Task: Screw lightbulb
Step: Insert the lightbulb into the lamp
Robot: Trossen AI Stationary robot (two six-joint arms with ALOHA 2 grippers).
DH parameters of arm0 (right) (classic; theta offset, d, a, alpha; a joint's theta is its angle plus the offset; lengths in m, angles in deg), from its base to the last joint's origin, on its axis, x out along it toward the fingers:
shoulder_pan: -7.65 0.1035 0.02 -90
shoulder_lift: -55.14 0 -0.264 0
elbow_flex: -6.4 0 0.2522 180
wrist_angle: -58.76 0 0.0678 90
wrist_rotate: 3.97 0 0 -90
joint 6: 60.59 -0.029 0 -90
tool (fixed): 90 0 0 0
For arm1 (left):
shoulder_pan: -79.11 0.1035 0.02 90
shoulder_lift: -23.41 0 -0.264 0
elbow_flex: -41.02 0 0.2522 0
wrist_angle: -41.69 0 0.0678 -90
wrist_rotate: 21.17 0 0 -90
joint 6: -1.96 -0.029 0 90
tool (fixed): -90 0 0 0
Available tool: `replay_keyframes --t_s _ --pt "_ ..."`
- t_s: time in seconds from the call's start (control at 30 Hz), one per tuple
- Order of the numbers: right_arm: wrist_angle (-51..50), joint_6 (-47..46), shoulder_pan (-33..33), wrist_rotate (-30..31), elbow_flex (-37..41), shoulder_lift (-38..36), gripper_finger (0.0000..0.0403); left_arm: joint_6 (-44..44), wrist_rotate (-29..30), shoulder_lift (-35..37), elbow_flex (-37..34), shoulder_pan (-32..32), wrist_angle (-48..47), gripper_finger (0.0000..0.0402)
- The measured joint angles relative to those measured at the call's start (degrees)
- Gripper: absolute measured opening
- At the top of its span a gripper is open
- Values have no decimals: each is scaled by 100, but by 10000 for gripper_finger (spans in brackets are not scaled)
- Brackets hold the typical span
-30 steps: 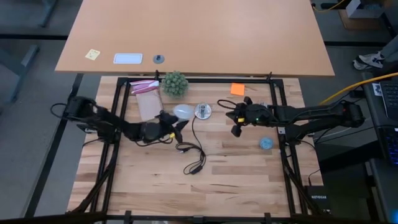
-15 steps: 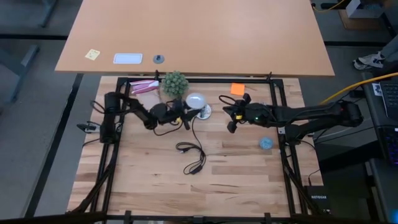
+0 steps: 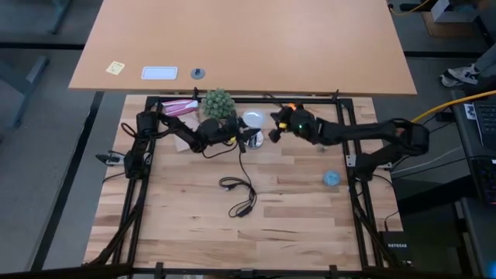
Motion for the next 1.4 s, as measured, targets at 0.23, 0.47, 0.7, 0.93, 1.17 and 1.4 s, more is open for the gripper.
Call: replay_keyframes --t_s 0.23,0.47,0.7,0.93,1.17,1.4 --pt "740 1 -558 -874 0 309 26 -317 0 0 107 0 -391 162" --pt "1161 1 -609 -1602 0 309 26 -313 -1 0 109 109 -621 162" --pt "1213 -32 -578 -1814 0 307 26 -328 -40 0 107 171 -590 162" --pt "1372 -286 -580 -1967 -3 305 26 -489 -39 0 210 183 -694 162" --pt "1261 -318 -573 -2139 -4 309 26 -590 -25 0 492 176 -1689 162" --pt "1172 -310 -567 -2158 -9 303 26 -575 20 0 498 183 -1728 162"
